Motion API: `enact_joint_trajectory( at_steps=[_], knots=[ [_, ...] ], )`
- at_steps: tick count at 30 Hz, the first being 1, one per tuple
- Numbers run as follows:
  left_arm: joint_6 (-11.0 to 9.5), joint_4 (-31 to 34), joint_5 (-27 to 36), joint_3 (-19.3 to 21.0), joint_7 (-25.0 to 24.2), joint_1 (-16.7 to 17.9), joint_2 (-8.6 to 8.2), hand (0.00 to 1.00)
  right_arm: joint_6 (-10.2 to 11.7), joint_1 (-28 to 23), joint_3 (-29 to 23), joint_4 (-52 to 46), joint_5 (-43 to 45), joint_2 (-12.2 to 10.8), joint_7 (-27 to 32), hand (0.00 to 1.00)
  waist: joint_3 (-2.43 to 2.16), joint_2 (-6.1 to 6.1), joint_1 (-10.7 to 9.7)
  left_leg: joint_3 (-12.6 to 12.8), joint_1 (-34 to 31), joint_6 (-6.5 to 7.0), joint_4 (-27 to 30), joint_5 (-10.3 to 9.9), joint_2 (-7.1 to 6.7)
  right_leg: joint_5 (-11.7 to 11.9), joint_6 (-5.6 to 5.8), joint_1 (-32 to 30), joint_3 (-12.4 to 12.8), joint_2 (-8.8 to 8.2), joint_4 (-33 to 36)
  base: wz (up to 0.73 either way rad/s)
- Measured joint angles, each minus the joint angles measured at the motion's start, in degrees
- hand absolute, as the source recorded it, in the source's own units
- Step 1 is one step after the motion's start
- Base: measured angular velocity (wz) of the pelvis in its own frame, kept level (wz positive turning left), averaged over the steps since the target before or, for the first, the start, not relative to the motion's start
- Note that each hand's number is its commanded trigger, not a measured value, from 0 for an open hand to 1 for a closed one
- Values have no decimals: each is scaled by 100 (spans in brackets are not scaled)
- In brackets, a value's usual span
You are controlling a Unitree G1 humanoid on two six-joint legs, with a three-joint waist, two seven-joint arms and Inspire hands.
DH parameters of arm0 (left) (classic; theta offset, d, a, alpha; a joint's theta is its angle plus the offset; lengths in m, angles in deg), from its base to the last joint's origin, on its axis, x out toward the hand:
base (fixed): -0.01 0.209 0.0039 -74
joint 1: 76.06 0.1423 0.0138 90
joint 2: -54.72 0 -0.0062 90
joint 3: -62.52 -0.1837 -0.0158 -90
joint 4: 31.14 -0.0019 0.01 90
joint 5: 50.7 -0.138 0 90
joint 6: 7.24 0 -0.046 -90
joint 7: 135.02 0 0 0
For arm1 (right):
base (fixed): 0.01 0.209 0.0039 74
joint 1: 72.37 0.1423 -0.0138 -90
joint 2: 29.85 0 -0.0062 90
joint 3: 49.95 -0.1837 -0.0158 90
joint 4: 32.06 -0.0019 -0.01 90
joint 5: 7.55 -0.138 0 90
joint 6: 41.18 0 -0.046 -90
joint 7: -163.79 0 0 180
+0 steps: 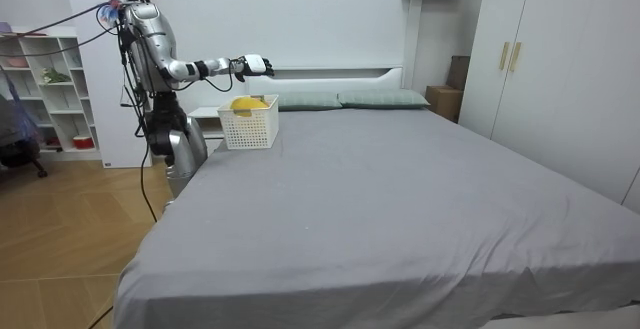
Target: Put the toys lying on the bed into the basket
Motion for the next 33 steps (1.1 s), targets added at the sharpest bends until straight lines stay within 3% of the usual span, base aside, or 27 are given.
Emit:
enact_joint_trajectory(
  at_steps=[15,25,30,33],
  knots=[
    [-81,57,4,3,17,-2,5,0,44,-95,-17,-2,98,9,0,0,-14,36,-19,10,13,2,5,4,0,0,0,8,-16,-3,0,0],
    [-80,46,23,6,228,70,-10,0,71,-374,-405,-1,-494,134,319,0,0,59,-101,5,96,7,10,5,-7,0,0,109,8,-13,3,0],
    [-196,49,21,55,316,84,-49,0,320,-751,-804,-1,-933,144,720,0,-4,92,-274,29,94,7,41,4,-5,0,0,99,27,-14,8,-1],
    [-290,43,18,118,329,162,-34,0,445,-1023,-913,13,-1226,163,856,0,-20,156,-340,213,135,15,25,-8,39,4,4,93,181,1,8,-22]
  ],
)
